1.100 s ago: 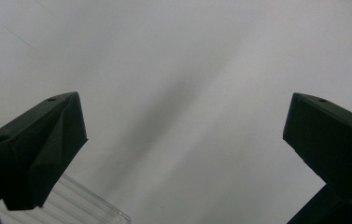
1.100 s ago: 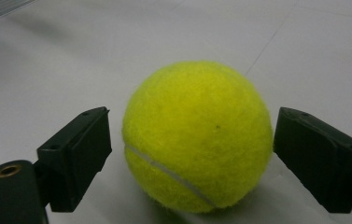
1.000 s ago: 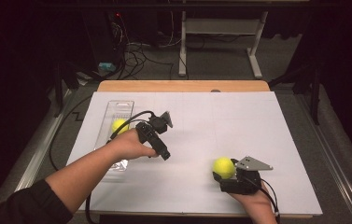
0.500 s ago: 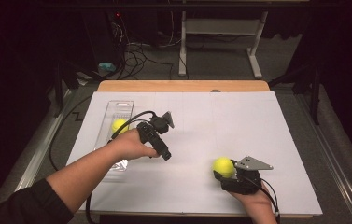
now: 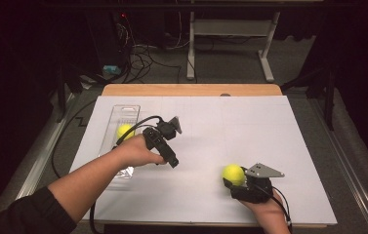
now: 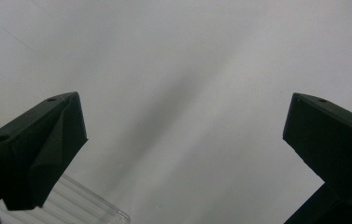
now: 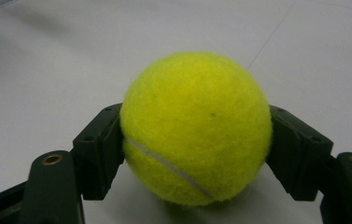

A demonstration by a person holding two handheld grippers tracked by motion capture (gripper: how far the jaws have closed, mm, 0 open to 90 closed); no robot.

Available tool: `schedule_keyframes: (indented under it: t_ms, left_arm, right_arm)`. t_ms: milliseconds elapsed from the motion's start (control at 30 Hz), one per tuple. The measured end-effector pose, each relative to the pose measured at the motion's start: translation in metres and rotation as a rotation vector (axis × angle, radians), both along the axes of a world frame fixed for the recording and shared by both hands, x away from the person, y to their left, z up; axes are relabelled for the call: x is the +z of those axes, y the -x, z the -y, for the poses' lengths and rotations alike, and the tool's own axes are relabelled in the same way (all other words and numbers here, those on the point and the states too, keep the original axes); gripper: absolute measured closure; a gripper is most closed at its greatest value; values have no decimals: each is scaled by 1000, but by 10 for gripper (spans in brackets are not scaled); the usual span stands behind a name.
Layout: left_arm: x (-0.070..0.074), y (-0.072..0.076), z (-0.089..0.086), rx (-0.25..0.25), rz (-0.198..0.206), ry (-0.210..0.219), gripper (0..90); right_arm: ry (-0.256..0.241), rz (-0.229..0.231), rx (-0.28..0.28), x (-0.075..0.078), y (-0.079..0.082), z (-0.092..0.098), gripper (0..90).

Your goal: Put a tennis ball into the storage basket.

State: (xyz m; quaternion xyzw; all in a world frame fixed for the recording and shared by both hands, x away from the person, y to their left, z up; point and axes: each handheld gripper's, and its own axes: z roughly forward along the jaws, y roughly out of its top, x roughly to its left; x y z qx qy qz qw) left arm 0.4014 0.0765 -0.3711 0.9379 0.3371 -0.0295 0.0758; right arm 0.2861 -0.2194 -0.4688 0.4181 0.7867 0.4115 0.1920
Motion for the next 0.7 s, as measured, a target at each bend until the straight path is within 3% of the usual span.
schedule_keyframes:
  t_ms: [367,700]
  left_arm:
    - [1,0,1,-4,1,1,6]
    - [2,1,1,-6,4,7,6]
  right_arm:
    - [-4,-1,8,1,1,0,275]
    - [-30,47,1,7,3,2,275]
